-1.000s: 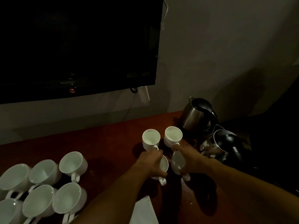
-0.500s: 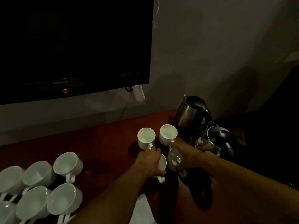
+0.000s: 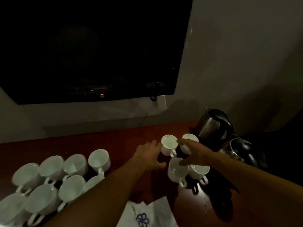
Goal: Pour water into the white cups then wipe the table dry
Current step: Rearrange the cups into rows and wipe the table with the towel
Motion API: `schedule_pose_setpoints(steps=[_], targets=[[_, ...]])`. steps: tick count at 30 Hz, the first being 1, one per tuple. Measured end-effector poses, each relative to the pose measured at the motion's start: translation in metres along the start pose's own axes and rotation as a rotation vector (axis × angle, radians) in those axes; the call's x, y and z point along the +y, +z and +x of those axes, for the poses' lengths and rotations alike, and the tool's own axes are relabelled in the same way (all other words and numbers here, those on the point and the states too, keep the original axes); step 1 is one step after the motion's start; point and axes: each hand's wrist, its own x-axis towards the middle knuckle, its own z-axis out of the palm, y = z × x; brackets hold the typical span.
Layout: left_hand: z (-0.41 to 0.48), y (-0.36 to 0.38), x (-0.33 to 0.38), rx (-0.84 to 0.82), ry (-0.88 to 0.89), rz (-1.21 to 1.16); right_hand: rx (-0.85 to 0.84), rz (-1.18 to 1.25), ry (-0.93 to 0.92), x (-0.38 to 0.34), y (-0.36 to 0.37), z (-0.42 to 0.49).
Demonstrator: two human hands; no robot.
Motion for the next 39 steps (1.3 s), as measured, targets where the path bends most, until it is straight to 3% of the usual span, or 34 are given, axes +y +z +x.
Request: schedule_pose_setpoints(steps=[8,15,24,39], targets=[[-0.091,0.007,-0.120,0.039,-0.211,0.022,-0.064,-0.017,-0.162,-0.099,0.034,0.029],[-0.143,0.034,-0.168,0.017,-0.280,0.062,-0.091,-0.030,-0.218,-0.153,0.104,0.027],[-0.156,0.066,-0.165,0.119,-0.170,0.155,-0.089,-0.033,-0.140,-0.154,0.186,-0.016],[-0.183,0.096,-0.125,0.173,-0.088,0.108,0.003,-0.017,-0.114,-0.159,0.207,-0.058]])
